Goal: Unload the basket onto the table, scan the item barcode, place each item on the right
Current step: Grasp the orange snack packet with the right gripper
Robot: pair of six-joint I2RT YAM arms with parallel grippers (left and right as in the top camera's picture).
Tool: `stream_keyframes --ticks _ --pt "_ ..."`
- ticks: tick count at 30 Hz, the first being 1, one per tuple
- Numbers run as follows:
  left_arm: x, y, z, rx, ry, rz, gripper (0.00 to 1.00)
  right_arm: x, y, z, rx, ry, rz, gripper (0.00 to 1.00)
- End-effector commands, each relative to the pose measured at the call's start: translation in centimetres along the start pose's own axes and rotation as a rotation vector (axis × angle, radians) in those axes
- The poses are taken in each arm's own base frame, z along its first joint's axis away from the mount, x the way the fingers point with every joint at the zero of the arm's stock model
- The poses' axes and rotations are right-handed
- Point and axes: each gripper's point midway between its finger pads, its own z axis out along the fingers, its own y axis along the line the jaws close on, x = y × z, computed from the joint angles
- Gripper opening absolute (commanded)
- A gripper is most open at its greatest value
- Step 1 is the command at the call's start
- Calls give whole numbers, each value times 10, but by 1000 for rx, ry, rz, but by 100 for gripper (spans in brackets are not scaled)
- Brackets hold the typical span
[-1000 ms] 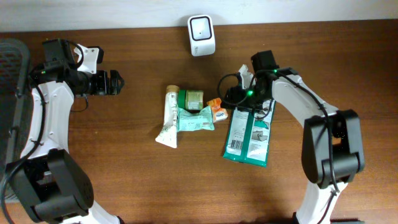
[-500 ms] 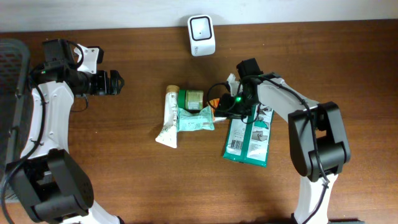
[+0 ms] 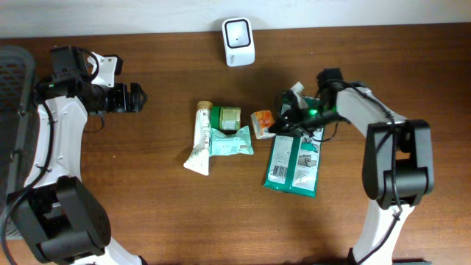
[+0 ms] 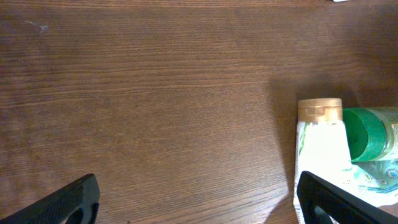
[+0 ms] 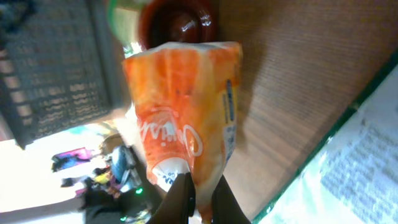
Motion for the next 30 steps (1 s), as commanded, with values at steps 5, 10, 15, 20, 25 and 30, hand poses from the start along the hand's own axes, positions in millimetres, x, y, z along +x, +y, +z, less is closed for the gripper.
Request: stream_keyframes --ticks 5,10,15,20,25,30 --pt "-4 0 -6 0 -18 17 99 -2 6 -9 -27 -14 -65 4" --pt "-4 0 -6 0 -18 17 99 -23 -15 -18 429 -62 -6 4" --pt "-4 0 -6 0 -18 17 99 -45 -6 -39 975 -183 -67 4" --pt "-4 0 -6 0 -18 17 99 -47 18 -69 1551 -411 -205 4" --pt "-4 0 -6 0 -18 17 99 -33 11 -76 1729 -328 -259 4" --pt "-4 0 -6 0 -18 17 99 -30 -8 -68 1758 -257 -251 4"
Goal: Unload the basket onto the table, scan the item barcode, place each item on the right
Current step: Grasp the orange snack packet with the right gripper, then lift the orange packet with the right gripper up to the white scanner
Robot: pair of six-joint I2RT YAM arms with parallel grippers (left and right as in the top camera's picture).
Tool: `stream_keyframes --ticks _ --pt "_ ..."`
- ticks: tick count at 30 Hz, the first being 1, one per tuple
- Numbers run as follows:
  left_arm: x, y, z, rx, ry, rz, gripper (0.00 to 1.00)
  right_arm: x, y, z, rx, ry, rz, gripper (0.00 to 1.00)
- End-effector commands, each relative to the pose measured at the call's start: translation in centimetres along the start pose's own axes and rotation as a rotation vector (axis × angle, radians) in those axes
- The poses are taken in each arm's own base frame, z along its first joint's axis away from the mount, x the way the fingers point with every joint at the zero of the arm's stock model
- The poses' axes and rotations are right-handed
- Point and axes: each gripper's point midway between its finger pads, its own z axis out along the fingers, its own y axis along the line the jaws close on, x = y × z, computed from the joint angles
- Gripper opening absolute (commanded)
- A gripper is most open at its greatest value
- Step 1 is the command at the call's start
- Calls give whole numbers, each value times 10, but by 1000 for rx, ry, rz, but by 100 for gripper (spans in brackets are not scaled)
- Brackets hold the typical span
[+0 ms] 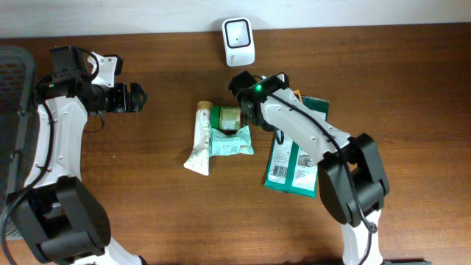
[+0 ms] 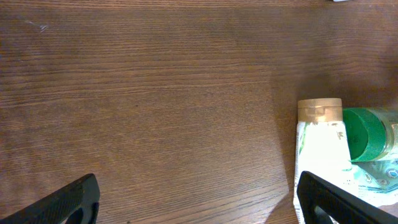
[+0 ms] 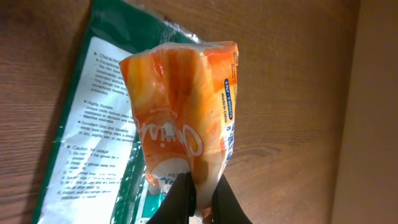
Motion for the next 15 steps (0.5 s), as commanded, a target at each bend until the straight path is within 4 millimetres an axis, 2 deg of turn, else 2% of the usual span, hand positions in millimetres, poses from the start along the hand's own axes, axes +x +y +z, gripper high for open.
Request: stream_keyframes --ticks 1,4,6,8,11,15 --pt "-4 0 -6 1 -18 17 99 -1 4 7 44 -3 -10 4" --pt "-4 0 -6 1 -18 17 99 6 13 17 50 31 -54 4" --pt "-4 0 -6 0 -17 17 99 12 28 18 -8 57 -89 4" --pt "-4 0 -6 1 -18 17 99 20 49 13 -107 89 -133 6" --pt "-4 0 -6 1 -18 17 99 40 88 0 -357 162 -293 21" --pt "-4 0 -6 0 -18 17 99 47 104 -9 -470 189 -321 22"
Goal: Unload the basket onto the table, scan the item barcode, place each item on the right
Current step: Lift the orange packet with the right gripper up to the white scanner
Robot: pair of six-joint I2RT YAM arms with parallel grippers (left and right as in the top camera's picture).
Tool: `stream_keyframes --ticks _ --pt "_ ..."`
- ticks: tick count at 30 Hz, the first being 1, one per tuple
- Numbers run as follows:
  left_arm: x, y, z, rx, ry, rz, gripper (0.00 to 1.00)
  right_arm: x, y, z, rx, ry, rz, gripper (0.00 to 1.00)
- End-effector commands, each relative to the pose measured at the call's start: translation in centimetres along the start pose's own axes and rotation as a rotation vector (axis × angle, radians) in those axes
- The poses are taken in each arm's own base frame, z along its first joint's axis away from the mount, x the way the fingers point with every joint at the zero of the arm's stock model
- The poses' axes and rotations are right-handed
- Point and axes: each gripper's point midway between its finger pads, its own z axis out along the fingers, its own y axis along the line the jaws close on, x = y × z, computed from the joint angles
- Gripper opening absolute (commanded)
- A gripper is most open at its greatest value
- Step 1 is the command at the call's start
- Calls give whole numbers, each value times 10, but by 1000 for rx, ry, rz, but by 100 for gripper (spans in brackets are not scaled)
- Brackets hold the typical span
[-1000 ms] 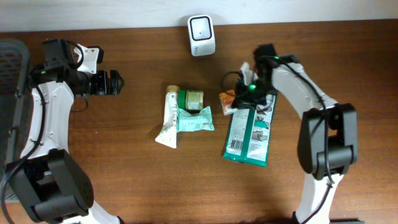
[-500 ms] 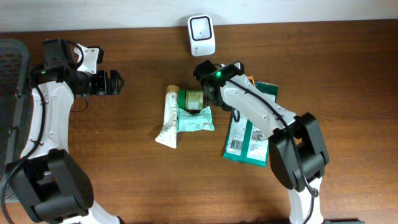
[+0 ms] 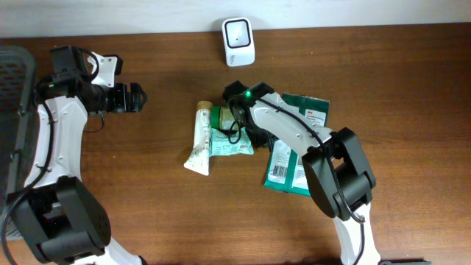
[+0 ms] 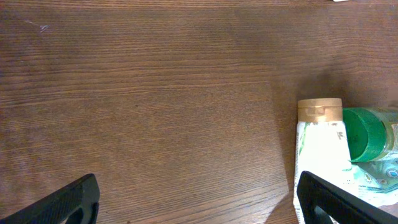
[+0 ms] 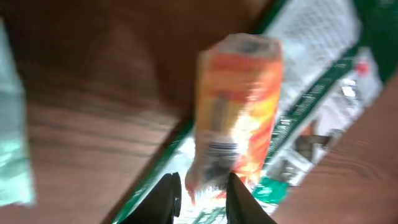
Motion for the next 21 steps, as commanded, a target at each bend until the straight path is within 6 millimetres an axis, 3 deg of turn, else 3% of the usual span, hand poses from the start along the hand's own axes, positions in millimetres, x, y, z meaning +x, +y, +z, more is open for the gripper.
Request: stream_keyframes --ticks 1,3,4,6,8,10,11,12,14,17,21 --pt "-4 0 -6 0 -18 17 99 3 28 -1 -145 21 -61 22" --pt "-4 0 -6 0 -18 17 99 4 57 -8 -320 13 -176 18" --pt "-4 0 -6 0 -18 17 99 3 68 -17 -398 3 -195 4" --pt "-4 0 -6 0 -18 17 99 -7 70 -38 -491 -40 -170 4" --pt "-4 0 -6 1 -18 17 99 -20 45 -65 -536 -103 -113 6" --pt "-4 0 -6 0 -18 17 99 -25 12 -77 -541 -127 -46 18" --pt "-4 0 -6 0 -18 17 99 -28 -14 -74 -533 -129 5 37" --pt "-4 0 -6 0 -18 17 99 -28 -32 -66 -530 -131 23 46" --pt "-4 0 -6 0 -18 17 99 -27 -60 -45 -549 -118 33 51" --pt "-4 0 -6 1 -18 17 99 -20 -45 -31 -729 -156 -147 57" --pt "-4 0 -6 1 -18 17 99 -20 -32 2 -762 -112 -143 57"
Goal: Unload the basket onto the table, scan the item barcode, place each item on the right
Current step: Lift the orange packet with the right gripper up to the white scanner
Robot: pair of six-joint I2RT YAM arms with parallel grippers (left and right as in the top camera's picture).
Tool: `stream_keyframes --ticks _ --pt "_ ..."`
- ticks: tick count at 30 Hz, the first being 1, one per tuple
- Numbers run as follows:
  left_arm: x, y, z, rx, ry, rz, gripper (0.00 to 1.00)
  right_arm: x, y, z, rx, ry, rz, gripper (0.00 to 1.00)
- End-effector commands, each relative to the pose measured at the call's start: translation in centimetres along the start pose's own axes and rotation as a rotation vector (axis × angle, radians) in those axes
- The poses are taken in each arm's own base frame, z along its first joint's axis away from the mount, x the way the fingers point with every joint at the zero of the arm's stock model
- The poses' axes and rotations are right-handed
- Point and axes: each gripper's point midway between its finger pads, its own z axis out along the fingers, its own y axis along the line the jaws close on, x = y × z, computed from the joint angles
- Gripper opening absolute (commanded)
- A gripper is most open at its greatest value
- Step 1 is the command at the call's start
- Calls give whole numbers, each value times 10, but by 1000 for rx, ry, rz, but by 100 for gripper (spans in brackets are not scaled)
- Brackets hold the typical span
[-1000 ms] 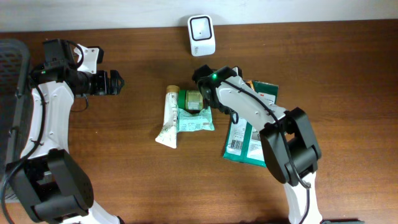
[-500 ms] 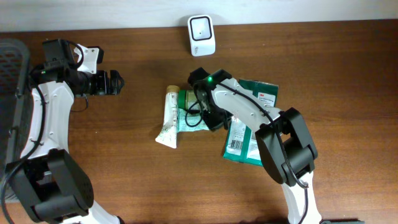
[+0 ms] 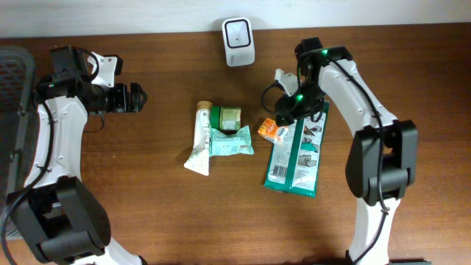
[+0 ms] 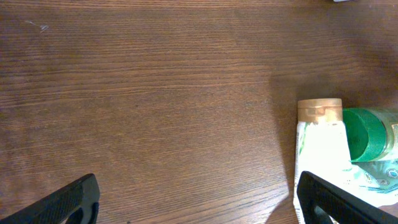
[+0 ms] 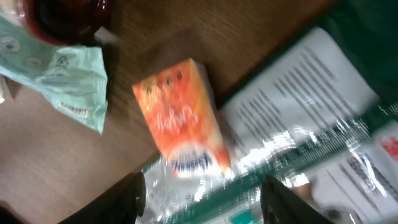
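A small orange packet lies on the table against the left edge of a large green pack. My right gripper hangs just above it, open wide, with nothing between its fingers. The white barcode scanner stands at the back edge of the table. At the far left my left gripper is open and empty over bare wood.
Left of the packet lie a white tube with a tan cap, a green-capped bottle and a mint-green pouch. A dark mesh basket stands at the left edge.
My right gripper has gone from barely apart around the orange packet to wide open, and has moved right. The packet now lies on the table by the green pack. The left arm is unchanged.
My right gripper was shut on the orange packet down beside the green pack. Then it held the packet near the scanner. Then its jaws were slightly apart with the packet over the pack's edge. Now the packet rests on the table and the gripper is open.
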Motion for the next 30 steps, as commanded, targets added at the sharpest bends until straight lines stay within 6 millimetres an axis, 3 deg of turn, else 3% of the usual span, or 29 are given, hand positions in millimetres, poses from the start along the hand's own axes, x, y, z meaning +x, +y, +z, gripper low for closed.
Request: stream_keyframes --ticks 1,5,7,12,17,19,20,23,27,30 --pt "-4 0 -6 1 -17 17 99 5 3 32 -86 38 -26 56" --pt "-4 0 -6 1 -17 17 99 10 -2 52 -104 76 -9 40" --pt "-4 0 -6 1 -17 17 99 9 4 52 -139 66 -5 27" --pt "-4 0 -6 1 -17 17 99 10 26 47 -264 62 30 7" --pt "-4 0 -6 0 -17 17 99 1 59 35 -461 26 134 4" --pt "-4 0 -6 0 -17 17 99 -5 72 17 -582 -10 158 4" --pt "-4 0 -6 1 -17 17 99 -10 79 -5 -685 -60 150 4" --pt "-4 0 -6 1 -17 17 99 -13 73 -55 -866 -185 167 4" --pt "-4 0 -6 0 -17 17 99 -10 70 -91 -1000 -310 169 4" --pt "-4 0 -6 0 -17 17 99 -24 79 -113 -1109 -375 233 4"
